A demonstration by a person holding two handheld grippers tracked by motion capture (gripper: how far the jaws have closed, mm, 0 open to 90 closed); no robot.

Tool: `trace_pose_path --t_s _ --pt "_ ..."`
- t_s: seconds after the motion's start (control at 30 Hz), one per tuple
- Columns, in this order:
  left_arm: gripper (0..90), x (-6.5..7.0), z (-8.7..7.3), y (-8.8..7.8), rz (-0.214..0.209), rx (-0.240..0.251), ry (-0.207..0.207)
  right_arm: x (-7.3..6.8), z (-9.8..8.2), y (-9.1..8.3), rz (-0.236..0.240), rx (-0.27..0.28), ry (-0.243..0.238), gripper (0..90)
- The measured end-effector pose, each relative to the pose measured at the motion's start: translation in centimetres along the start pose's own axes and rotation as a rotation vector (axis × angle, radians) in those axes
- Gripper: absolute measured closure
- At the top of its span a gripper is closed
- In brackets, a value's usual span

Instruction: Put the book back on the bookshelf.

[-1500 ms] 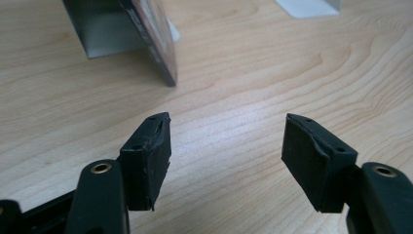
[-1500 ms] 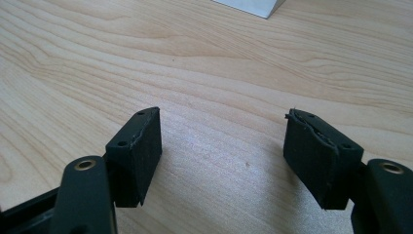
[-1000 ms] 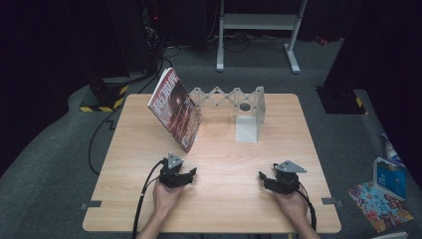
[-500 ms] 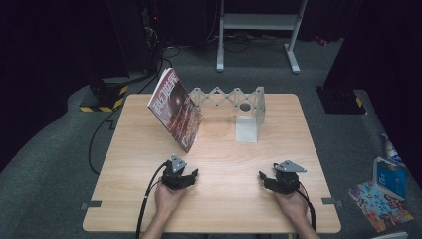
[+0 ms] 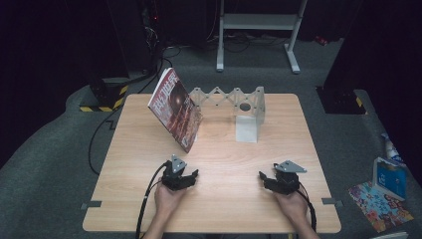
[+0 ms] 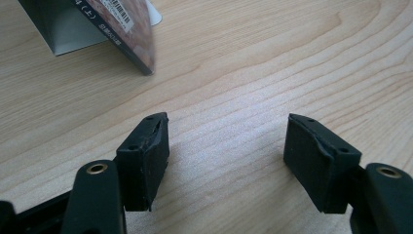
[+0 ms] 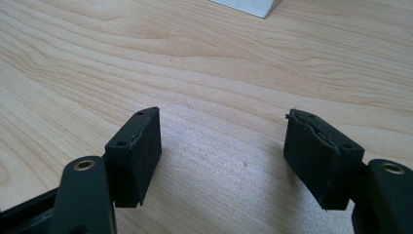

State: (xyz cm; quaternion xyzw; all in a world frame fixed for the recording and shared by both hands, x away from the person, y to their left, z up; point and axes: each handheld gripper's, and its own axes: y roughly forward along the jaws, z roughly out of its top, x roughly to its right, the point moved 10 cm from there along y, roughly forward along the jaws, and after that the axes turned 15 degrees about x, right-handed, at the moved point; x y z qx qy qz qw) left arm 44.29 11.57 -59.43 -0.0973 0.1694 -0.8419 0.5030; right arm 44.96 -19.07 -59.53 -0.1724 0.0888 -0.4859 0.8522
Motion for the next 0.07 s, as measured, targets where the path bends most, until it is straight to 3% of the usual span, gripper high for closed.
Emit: trace_pose_path --t_s 0.07 --pt "33.5 -0.02 0.00 0.00 0.004 0.000 -0.001 0.01 0.00 0.00 0.000 0.000 -0.001 30.0"
